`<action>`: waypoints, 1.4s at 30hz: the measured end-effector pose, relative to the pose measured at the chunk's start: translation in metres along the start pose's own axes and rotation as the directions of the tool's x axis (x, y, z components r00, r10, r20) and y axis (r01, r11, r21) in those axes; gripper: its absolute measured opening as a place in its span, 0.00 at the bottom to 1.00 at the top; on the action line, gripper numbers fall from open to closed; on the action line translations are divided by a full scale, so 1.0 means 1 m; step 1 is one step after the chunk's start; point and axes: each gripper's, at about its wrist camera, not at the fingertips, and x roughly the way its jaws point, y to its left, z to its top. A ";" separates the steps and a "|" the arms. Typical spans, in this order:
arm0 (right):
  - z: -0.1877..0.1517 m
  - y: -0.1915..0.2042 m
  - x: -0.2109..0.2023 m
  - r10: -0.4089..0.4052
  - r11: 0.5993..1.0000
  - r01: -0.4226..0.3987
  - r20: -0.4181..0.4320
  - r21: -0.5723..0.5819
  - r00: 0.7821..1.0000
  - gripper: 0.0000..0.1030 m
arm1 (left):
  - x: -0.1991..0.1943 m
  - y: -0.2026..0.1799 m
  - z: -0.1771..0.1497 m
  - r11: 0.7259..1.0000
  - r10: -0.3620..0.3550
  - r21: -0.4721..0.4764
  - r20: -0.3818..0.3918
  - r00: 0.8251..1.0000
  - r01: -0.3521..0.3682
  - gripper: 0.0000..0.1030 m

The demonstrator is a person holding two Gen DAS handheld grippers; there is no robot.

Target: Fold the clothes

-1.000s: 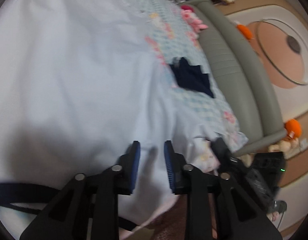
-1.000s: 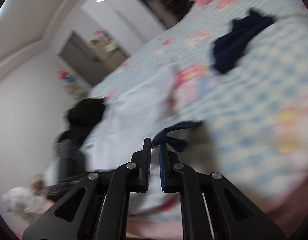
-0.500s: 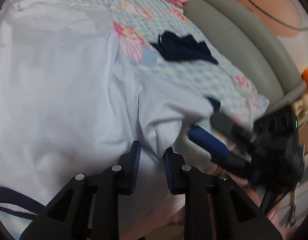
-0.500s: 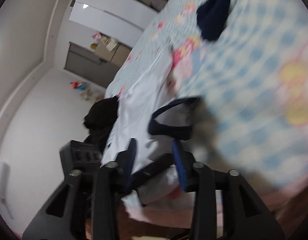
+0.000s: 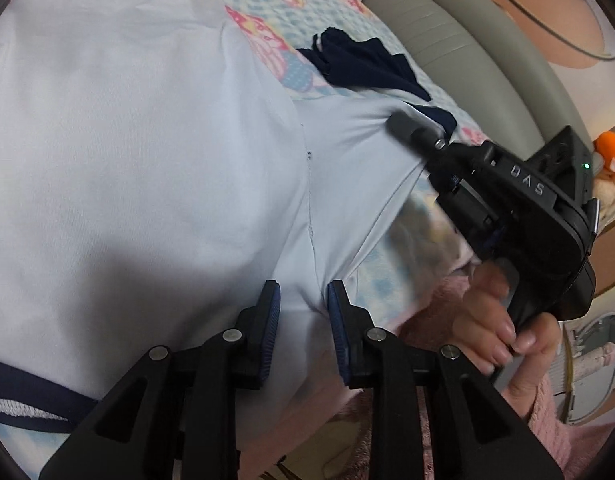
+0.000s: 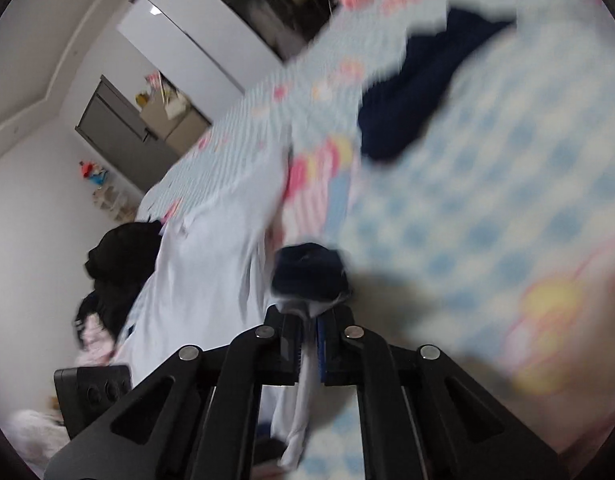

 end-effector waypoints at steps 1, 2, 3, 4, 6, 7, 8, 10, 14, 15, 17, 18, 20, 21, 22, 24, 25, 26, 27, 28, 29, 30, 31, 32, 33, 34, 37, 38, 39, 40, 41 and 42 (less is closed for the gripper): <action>0.001 0.005 -0.005 -0.010 1.000 0.011 0.031 -0.024 0.999 0.03 | -0.003 0.001 -0.001 1.000 -0.017 -0.004 0.002 1.000 0.017 0.28; 0.001 0.009 -0.009 -0.007 0.999 0.009 0.053 -0.040 0.999 0.03 | -0.006 0.002 -0.001 0.999 -0.032 -0.015 0.004 0.999 0.032 0.29; 0.002 0.011 -0.012 0.015 0.999 -0.012 0.061 -0.047 0.998 0.03 | -0.010 0.004 -0.001 0.998 -0.049 -0.034 0.009 0.999 0.049 0.29; 0.002 0.012 -0.013 0.038 0.998 -0.035 0.061 -0.049 0.997 0.03 | -0.015 0.007 -0.001 0.996 -0.068 -0.049 0.025 0.997 0.070 0.31; -0.001 0.011 -0.009 0.101 0.994 -0.100 0.024 -0.032 0.995 0.06 | -0.029 0.011 0.000 0.991 -0.107 -0.072 0.071 0.992 0.112 0.35; -0.004 0.010 -0.004 0.153 0.988 -0.153 -0.021 -0.009 0.988 0.07 | -0.036 0.017 0.002 0.986 -0.127 -0.096 0.098 0.987 0.137 0.36; -0.009 0.011 0.001 0.201 0.979 -0.201 -0.068 0.009 0.977 0.11 | -0.044 0.024 0.004 0.978 -0.149 -0.127 0.127 0.981 0.165 0.39; -0.022 0.026 0.009 0.209 0.975 -0.217 -0.139 -0.048 0.968 0.13 | -0.059 0.040 0.008 0.959 -0.179 -0.187 0.190 0.965 0.214 0.43; -0.053 0.074 0.000 0.144 0.933 -0.182 -0.141 -0.312 0.980 0.13 | -0.081 0.047 0.008 0.958 -0.134 -0.203 0.314 0.940 0.204 0.51; -0.059 0.082 -0.002 0.135 0.917 -0.175 -0.133 -0.359 0.982 0.13 | -0.080 0.039 0.011 0.966 -0.138 -0.168 0.302 0.943 0.195 0.53; -0.066 0.089 0.002 0.125 0.902 -0.179 -0.157 -0.394 0.980 0.13 | -0.075 0.020 0.017 0.983 -0.140 -0.084 0.253 0.957 0.166 0.56; -0.067 0.088 0.004 0.118 0.905 -0.177 -0.171 -0.387 0.978 0.13 | -0.071 0.012 0.021 0.990 -0.118 -0.052 0.228 0.966 0.133 0.56; -0.065 0.084 0.007 0.111 0.917 -0.176 -0.195 -0.357 0.975 0.14 | -0.056 0.002 0.028 0.999 -0.035 -0.017 0.186 0.982 0.038 0.49; -0.065 0.080 0.006 0.106 0.923 -0.174 -0.206 -0.344 0.973 0.14 | -0.051 0.000 0.032 1.000 -0.002 -0.014 0.173 0.985 0.005 0.45; -0.065 0.077 0.006 0.101 0.928 -0.171 -0.217 -0.331 0.971 0.14 | -0.046 0.001 0.036 1.000 0.023 -0.019 0.165 0.986 -0.020 0.23; -0.068 0.071 0.009 0.069 0.940 -0.143 -0.236 -0.311 0.969 0.17 | -0.047 0.008 0.040 0.994 0.100 -0.064 0.177 0.979 -0.090 0.10; -0.069 0.067 0.007 0.045 0.947 -0.118 -0.238 -0.300 0.970 0.18 | -0.050 0.014 0.041 0.991 0.113 -0.092 0.195 0.974 -0.096 0.10; -0.069 0.062 0.004 0.026 0.953 -0.095 -0.234 -0.288 0.972 0.18 | -0.055 0.021 0.039 0.987 0.124 -0.123 0.213 0.969 -0.099 0.10; -0.067 0.056 0.001 0.014 0.959 -0.076 -0.223 -0.273 0.975 0.20 | -0.060 0.029 0.036 0.983 0.134 -0.156 0.231 0.964 -0.099 0.10; -0.065 0.051 -0.003 0.002 0.965 -0.058 -0.211 -0.257 0.977 0.21 | -0.065 0.037 0.033 0.977 0.145 -0.188 0.249 0.957 -0.099 0.10; -0.063 0.046 -0.007 -0.010 0.969 -0.040 -0.198 -0.245 0.980 0.25 | -0.067 0.044 0.031 0.973 0.149 -0.211 0.258 0.955 -0.095 0.10; -0.061 0.042 -0.009 -0.019 0.971 -0.027 -0.188 -0.237 0.982 0.26 | -0.067 0.050 0.029 0.970 0.148 -0.229 0.260 0.954 -0.088 0.10; -0.061 0.040 -0.008 -0.017 0.973 -0.029 -0.194 -0.231 0.981 0.27 | -0.068 0.056 0.026 0.966 0.147 -0.246 0.263 0.954 -0.081 0.10; -0.061 0.039 -0.006 -0.009 0.974 -0.039 -0.209 -0.225 0.978 0.28 | -0.069 0.060 0.024 0.963 0.153 -0.257 0.267 0.952 -0.082 0.09; -0.062 0.038 -0.004 -0.006 0.974 -0.045 -0.223 -0.224 0.975 0.31 | -0.071 0.061 0.022 0.963 0.146 -0.258 0.273 0.951 -0.074 0.08; -0.063 0.039 -0.003 -0.017 0.971 -0.038 -0.225 -0.235 0.974 0.34 | -0.073 0.061 0.020 0.965 0.129 -0.257 0.279 0.952 -0.056 0.08; -0.062 0.043 -0.010 -0.089 0.959 0.036 -0.178 -0.280 0.980 0.43 | -0.071 0.051 0.021 0.977 0.040 -0.212 0.260 0.965 0.016 0.29; -0.062 0.043 -0.014 -0.117 0.956 0.069 -0.154 -0.284 0.981 0.47 | -0.071 0.047 0.021 0.981 0.019 -0.191 0.253 0.967 0.031 0.55; -0.061 0.042 -0.017 -0.139 0.953 0.096 -0.133 -0.286 0.981 0.47 | -0.070 0.041 0.022 0.984 -0.009 -0.168 0.249 0.968 0.053 0.63; -0.060 0.040 -0.019 -0.148 0.953 0.107 -0.126 -0.282 0.981 0.48 | -0.067 0.036 0.023 0.987 -0.023 -0.151 0.240 0.971 0.060 0.66; -0.060 0.038 -0.017 -0.133 0.959 0.089 -0.150 -0.268 0.980 0.48 | -0.062 0.031 0.025 0.989 -0.023 -0.139 0.227 0.974 0.056 0.66; -0.061 0.036 -0.012 -0.109 0.967 0.061 -0.187 -0.246 0.976 0.48 | -0.056 0.027 0.027 0.991 -0.008 -0.132 0.208 0.978 0.036 0.66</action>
